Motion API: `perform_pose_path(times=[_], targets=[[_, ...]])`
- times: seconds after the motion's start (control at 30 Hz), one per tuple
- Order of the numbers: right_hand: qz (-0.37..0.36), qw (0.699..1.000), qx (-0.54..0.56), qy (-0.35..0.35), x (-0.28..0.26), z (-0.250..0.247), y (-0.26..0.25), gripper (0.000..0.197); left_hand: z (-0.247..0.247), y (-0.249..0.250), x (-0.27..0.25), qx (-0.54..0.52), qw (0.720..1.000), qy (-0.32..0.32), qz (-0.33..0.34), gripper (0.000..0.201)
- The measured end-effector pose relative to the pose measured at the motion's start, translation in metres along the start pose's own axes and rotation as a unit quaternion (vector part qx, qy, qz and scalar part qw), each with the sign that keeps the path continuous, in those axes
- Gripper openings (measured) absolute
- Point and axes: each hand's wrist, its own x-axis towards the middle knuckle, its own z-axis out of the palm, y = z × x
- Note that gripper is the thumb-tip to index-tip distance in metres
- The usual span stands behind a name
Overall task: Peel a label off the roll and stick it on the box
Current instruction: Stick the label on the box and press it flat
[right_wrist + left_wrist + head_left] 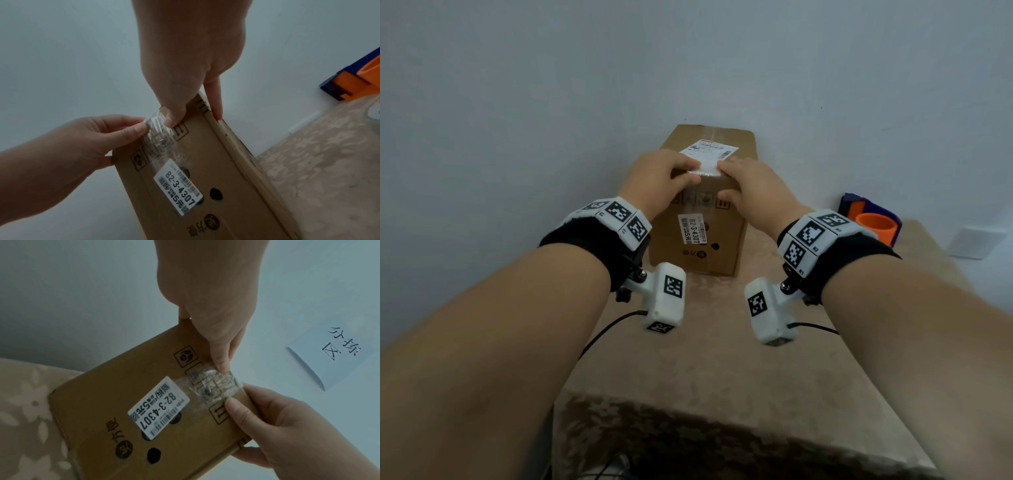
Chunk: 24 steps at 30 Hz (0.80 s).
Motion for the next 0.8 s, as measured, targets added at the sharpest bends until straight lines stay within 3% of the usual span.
perform_pose_path(times=[0.17, 0.3, 0.5, 0.63, 0.8], targets=[[-0.004, 0.999, 0.017, -0.038, -0.013, -0.008, 0.003, 0.053, 0.007, 0.011, -0.006, 0.074, 0.997, 0.007, -0.004, 0.029], [0.001, 0.999, 0.023, -0.023, -0.025, -0.03, 0.012, 0.047, 0.001, 0.023, -0.01, 0.082, 0.996, 0.001, -0.024, 0.042], [0.07, 0.996, -0.016, -0.055, -0.072, -0.052, 0.043, 0.043, 0.014, 0.063, -0.022, 0.139, 0.986, 0.025, 0.087, 0.027], [0.151, 0.986, 0.019, -0.07, -0.113, -0.058, 0.067, 0.04, 0.048, 0.093, -0.033, 0.129, 0.979, -0.037, 0.153, 0.022], [0.254, 0.964, 0.043, -0.07, -0.155, -0.06, 0.09, 0.04, 0.093, 0.115, -0.042, 0.135, 0.972, -0.113, 0.158, 0.024]])
